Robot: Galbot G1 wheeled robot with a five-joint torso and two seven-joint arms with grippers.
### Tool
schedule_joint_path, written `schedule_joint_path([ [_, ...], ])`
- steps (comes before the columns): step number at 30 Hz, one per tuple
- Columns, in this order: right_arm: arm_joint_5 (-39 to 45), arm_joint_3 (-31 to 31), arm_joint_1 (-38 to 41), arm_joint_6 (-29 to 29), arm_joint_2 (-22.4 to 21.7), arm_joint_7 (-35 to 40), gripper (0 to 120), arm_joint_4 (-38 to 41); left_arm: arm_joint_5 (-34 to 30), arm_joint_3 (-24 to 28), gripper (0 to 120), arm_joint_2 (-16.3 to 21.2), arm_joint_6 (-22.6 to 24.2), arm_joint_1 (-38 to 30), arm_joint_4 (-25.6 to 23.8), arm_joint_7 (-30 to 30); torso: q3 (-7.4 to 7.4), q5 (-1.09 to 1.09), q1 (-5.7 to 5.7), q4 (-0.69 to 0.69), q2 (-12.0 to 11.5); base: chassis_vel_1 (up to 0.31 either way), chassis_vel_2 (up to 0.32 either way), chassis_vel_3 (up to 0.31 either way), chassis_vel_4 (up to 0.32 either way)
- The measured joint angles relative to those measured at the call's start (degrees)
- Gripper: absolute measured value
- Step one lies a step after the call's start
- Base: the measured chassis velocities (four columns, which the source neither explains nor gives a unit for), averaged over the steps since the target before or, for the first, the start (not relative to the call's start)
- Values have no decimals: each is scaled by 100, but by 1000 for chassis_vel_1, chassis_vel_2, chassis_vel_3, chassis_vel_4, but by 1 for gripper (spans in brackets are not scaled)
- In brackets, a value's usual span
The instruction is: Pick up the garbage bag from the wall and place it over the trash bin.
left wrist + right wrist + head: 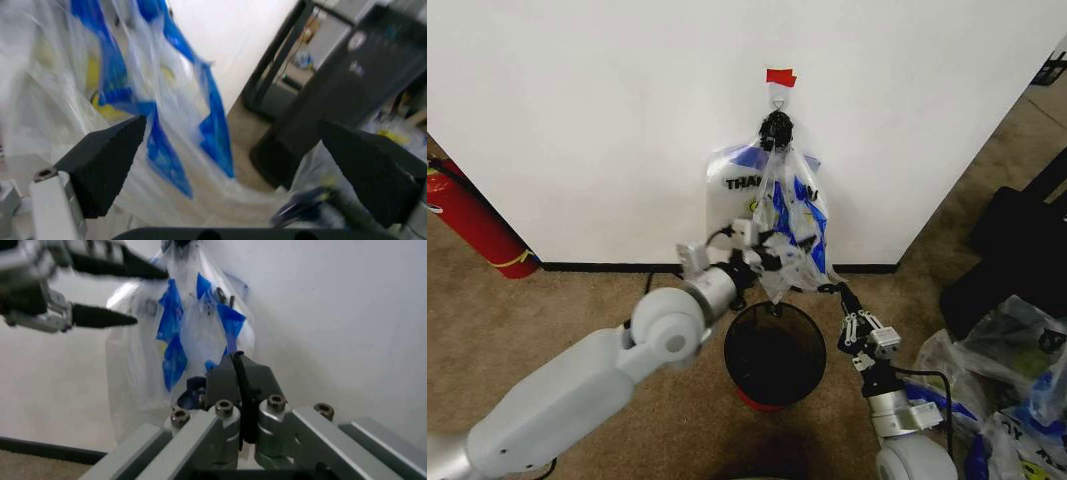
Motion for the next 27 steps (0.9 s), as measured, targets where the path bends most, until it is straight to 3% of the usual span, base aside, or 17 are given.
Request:
schedule_joint_path([
  [9,27,13,-54,8,-59,-25,0,7,498,435,98,-129,4,-515,537,93,0,0,-1,-1,0,0,0,0,0],
  [19,63,2,-58,12,-139,-31,0,56,447,630,92,-164,271,-834,923,38,0,0,-1,-1,0,0,0,0,0],
  [27,74,-15,-86,-13,-163,-34,0,129,727,930,68,-194,320,-1211,1337,140,0,0,-1,-1,0,0,0,0,0],
])
